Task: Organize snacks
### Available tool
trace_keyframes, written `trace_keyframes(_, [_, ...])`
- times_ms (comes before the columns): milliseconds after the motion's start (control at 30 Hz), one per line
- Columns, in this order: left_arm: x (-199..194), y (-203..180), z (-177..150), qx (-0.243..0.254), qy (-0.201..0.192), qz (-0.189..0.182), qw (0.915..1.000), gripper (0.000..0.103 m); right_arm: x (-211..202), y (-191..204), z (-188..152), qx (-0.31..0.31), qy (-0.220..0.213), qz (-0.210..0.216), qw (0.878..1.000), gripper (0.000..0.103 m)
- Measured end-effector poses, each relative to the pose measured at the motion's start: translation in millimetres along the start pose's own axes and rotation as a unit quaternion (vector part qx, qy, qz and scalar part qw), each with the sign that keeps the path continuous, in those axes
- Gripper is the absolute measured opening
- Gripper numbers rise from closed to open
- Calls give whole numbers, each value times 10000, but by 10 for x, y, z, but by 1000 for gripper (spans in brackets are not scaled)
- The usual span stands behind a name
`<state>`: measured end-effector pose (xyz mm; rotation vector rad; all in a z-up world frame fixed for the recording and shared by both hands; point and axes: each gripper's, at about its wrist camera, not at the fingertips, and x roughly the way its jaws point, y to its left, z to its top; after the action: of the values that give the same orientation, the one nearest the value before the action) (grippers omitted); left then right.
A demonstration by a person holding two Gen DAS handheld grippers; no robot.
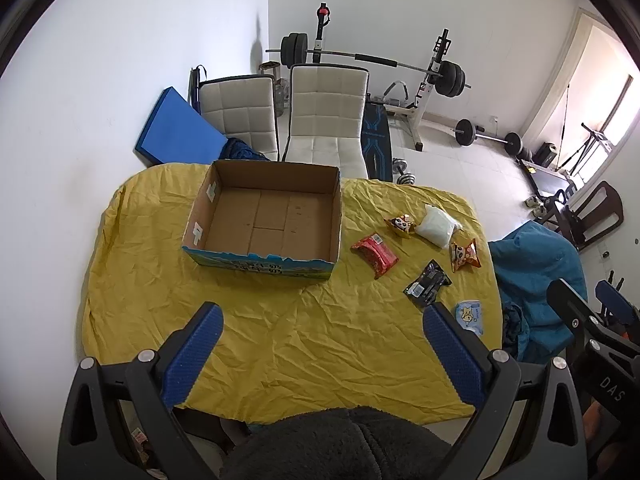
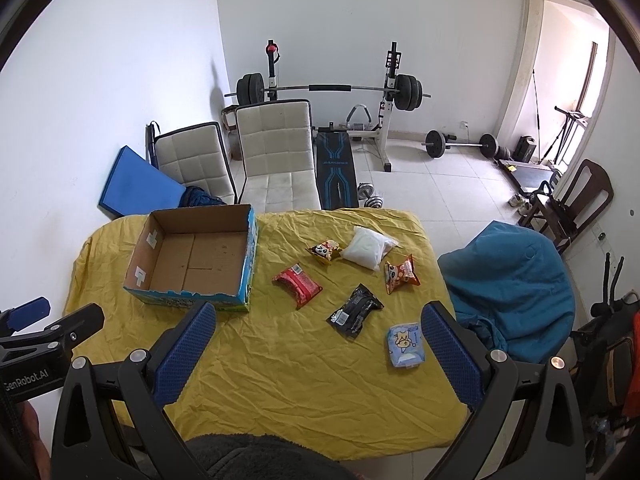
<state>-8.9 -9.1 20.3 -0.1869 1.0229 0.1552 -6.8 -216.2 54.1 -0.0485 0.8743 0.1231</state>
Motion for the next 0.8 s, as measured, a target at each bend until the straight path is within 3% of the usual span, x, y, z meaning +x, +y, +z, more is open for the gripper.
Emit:
trace_keyframes(467, [161, -44, 45, 26, 37, -110, 9999, 103, 129, -101, -19, 194, 80, 56, 9998, 103])
trace_keyframes(667, [648, -227, 217, -131, 264, -600, 9978, 103, 489, -535, -36, 643, 402, -131, 9970, 103])
trace_keyframes(800, [1108, -490, 371, 178, 371, -431, 9982, 103, 850, -993, -40, 1102, 740, -261, 9908, 103])
